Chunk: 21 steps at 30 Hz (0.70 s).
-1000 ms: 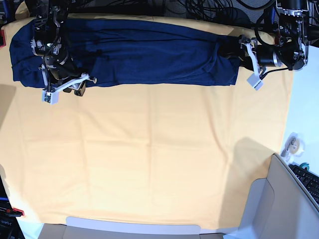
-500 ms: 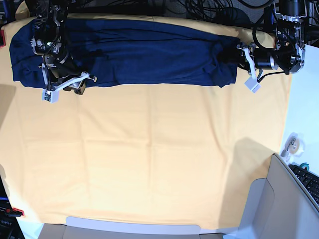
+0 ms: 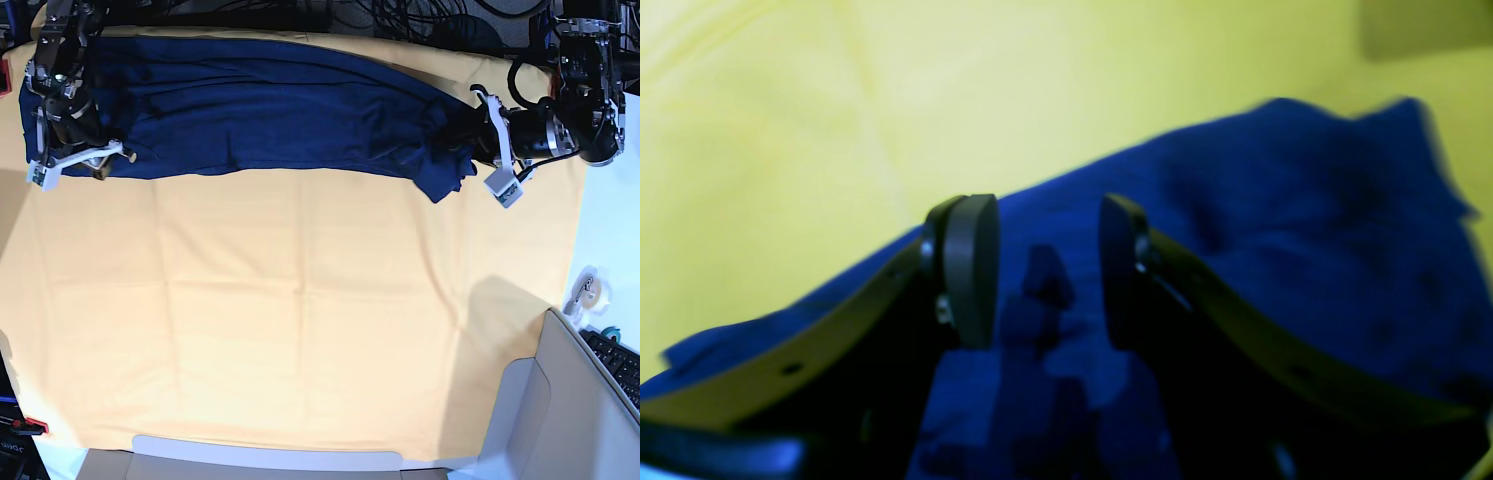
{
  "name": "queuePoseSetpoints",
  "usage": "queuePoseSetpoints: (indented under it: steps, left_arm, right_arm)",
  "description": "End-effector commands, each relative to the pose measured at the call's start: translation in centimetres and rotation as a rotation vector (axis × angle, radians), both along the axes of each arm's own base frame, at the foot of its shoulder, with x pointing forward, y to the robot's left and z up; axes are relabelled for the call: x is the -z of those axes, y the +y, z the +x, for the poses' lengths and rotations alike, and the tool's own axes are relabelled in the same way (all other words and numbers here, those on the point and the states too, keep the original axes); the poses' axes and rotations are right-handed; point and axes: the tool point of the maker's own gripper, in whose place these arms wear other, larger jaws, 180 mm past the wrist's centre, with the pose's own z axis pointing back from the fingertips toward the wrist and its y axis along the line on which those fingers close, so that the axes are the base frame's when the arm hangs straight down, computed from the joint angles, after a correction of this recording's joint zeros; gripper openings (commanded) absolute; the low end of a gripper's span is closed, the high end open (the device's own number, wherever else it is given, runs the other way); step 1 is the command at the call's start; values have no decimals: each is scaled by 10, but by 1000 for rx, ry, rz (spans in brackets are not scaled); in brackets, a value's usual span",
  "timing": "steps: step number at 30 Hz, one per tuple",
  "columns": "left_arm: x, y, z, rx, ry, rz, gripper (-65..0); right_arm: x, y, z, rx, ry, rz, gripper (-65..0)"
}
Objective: Fold the T-shirt properly
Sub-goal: 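Lift the strip end with the left gripper and fold it toward the right gripper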
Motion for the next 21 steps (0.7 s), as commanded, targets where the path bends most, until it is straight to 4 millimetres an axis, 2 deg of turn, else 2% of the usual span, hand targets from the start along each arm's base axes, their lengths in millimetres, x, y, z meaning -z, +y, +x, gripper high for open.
queuePoseSetpoints:
  steps: [1,8,13,17,21]
  left_arm:
    - [-8,-12,0,36,-24,-28,-650]
    - [-7,-79,-11,227,-9,-113,-650]
    - [-19,-128,-11,343,-39,-192,-650]
    - [-31,-161,-12,410,-65,-254,-650]
    - [-39,-186,-12,448,-93,-282,-650]
  right_arm:
    - [-12,-11,1,13,-31,-39,-402]
    - [-22,-54,-21,127,-29,-94,-402]
    - [-29,-78,-37,196,-28,-129,-402]
    - [-30,-85,-45,216,-17,-141,-402]
    - [-27,-86,-51,216,2,-144,-402]
